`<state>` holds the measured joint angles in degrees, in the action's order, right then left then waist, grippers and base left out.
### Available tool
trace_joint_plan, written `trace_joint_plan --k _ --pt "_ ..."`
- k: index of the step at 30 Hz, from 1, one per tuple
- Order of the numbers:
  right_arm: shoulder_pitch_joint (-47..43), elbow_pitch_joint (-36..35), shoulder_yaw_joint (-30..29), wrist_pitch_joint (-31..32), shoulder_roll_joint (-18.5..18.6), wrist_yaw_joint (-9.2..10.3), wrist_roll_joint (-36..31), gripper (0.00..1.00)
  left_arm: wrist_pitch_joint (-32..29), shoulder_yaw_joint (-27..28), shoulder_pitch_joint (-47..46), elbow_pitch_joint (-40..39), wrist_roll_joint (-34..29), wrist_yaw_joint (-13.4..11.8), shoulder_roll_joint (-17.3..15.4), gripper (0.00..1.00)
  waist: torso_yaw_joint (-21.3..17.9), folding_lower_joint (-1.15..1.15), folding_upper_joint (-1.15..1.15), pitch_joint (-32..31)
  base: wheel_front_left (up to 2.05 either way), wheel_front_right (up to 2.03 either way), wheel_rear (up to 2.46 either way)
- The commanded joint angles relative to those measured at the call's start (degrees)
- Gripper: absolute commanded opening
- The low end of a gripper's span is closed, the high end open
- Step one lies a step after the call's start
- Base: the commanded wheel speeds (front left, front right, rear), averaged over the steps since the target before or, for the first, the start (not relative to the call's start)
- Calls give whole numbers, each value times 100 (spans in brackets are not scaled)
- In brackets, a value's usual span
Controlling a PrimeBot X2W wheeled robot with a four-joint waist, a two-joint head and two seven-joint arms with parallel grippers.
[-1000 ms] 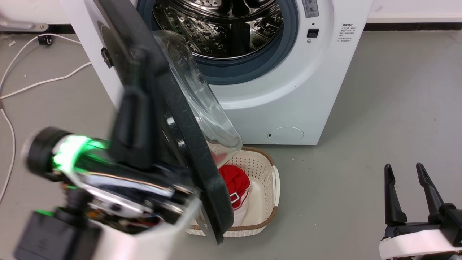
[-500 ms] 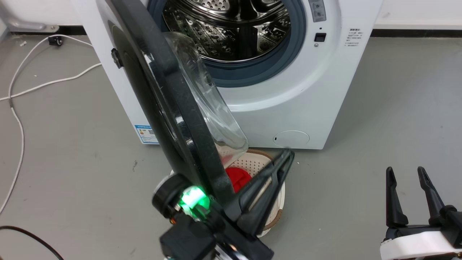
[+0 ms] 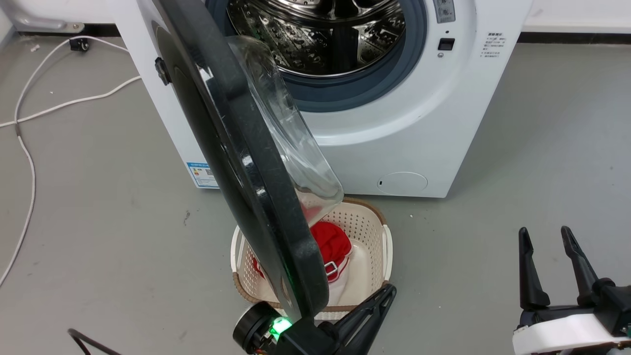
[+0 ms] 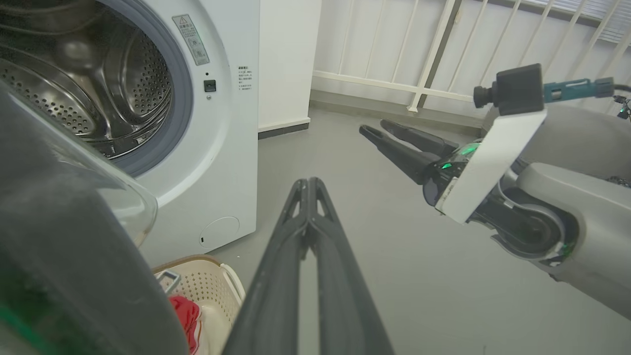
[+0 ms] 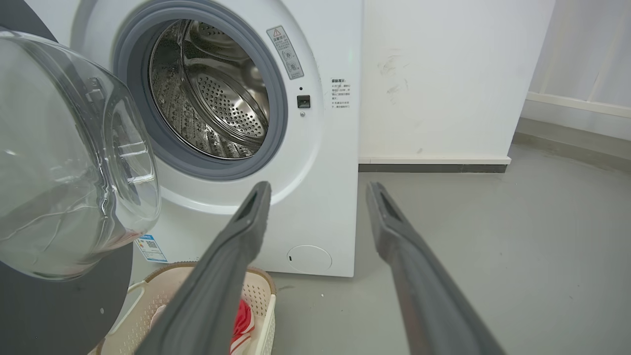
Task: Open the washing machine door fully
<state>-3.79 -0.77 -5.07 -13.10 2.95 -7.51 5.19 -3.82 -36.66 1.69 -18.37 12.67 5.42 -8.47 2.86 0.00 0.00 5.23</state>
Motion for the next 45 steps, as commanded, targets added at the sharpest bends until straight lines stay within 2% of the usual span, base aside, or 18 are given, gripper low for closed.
trace_joint_plan --k 1,17,22,39,45 --pt "85 21 28 -26 -14 4 56 100 99 14 -22 118 -50 -40 4 0 -34 0 0 44 0 0 0" --pt "149 103 79 -30 -14 4 85 100 649 273 -453 924 -146 -377 224 0 -132 0 0 121 0 0 0" --pt "134 116 82 -30 -14 4 101 100 756 359 -414 1073 -163 -557 256 0 -140 0 0 125 0 0 0" --pt "110 159 78 -22 -14 4 75 100 841 704 -65 937 -180 -1072 77 0 49 0 0 96 0 0 0" --pt "46 115 30 38 -14 4 31 100 839 793 173 675 -167 -1268 9 0 274 0 0 107 0 0 0"
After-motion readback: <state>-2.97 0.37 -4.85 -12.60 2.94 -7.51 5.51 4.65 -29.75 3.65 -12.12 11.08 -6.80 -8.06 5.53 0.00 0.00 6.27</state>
